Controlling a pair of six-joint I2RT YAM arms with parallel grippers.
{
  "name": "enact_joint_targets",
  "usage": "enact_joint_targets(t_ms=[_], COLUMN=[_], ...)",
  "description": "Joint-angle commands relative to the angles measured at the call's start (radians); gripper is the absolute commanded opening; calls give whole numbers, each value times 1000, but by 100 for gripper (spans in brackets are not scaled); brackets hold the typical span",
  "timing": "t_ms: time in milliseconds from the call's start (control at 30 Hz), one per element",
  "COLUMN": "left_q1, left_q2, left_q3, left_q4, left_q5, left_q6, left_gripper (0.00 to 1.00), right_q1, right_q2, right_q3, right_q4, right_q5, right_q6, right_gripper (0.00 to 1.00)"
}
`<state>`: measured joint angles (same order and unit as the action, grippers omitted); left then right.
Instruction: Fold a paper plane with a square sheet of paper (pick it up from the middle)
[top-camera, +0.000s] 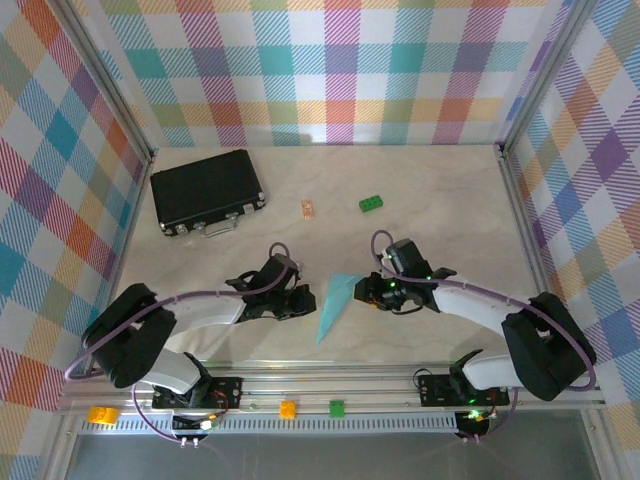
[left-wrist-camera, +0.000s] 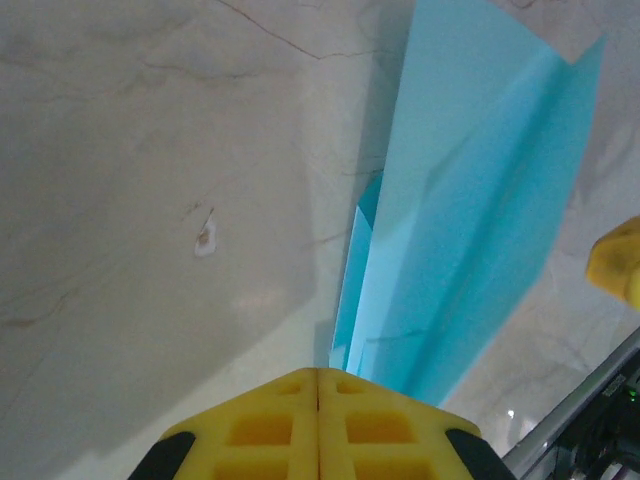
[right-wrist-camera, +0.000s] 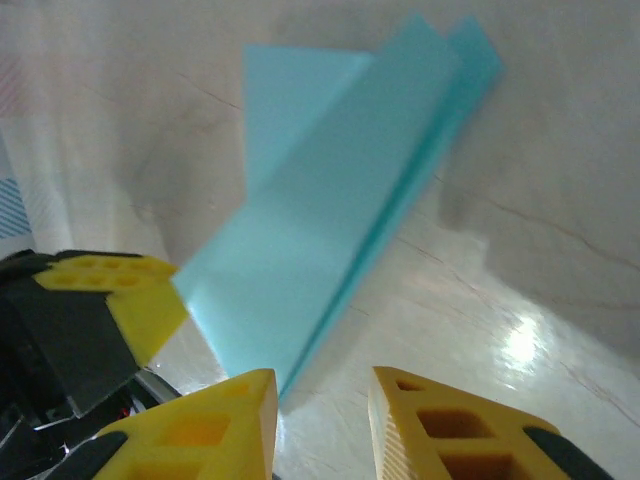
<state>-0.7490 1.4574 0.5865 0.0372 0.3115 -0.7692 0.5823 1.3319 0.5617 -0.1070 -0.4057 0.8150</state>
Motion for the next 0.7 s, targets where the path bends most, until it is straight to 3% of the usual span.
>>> enact_joint_targets(t_ms=[0,667], left_q1=[7,10], left_q2=[49,199], left_q3=[35,73], left_q4=[62,159], left_q5=[60,134], left_q6=[-5,-23], left_gripper=[9,19], right_q1=[-6,4], right_q2=[-15,110], right_q3=[-21,23], right_q4=[52,90], right_q5=[-31,-110], right_q6=[59,43], right_gripper=[30,22])
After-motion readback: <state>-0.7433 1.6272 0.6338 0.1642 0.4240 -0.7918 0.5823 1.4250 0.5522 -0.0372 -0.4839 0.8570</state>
